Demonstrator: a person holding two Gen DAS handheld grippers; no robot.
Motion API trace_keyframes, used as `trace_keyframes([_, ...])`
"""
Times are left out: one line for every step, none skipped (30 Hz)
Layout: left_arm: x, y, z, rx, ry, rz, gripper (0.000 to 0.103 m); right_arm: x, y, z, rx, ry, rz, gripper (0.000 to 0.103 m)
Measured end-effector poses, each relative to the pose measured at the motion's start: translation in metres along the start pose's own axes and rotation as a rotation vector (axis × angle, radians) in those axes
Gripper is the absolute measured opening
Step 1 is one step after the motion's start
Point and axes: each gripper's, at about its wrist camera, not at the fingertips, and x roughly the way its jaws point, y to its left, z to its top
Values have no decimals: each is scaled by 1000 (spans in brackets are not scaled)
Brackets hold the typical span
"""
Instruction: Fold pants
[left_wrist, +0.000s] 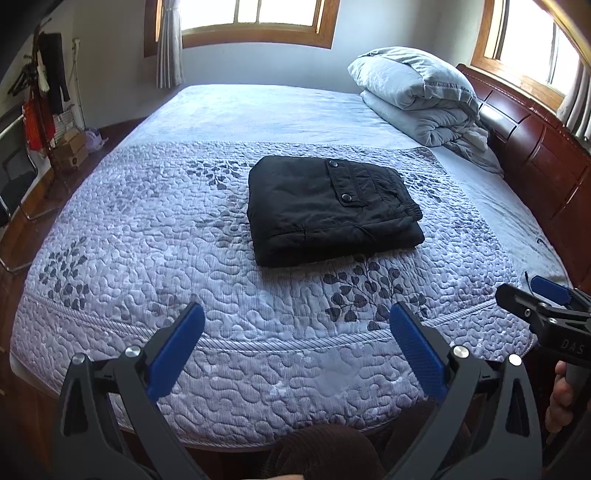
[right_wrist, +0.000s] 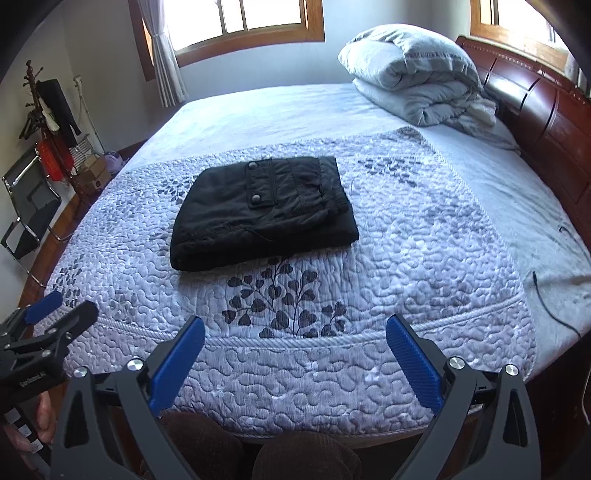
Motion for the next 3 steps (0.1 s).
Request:
trace_keyframes([0, 1, 0, -5, -2, -2, 100, -1, 0, 1, -2, -5, -1, 99])
trace_keyframes([0, 1, 0, -8, -3, -1, 100, -2, 0, 2, -4, -8, 0, 99])
trace_keyframes([0, 2, 0, -8, -3, 1, 100, -3, 0, 3, -4, -10, 2, 99])
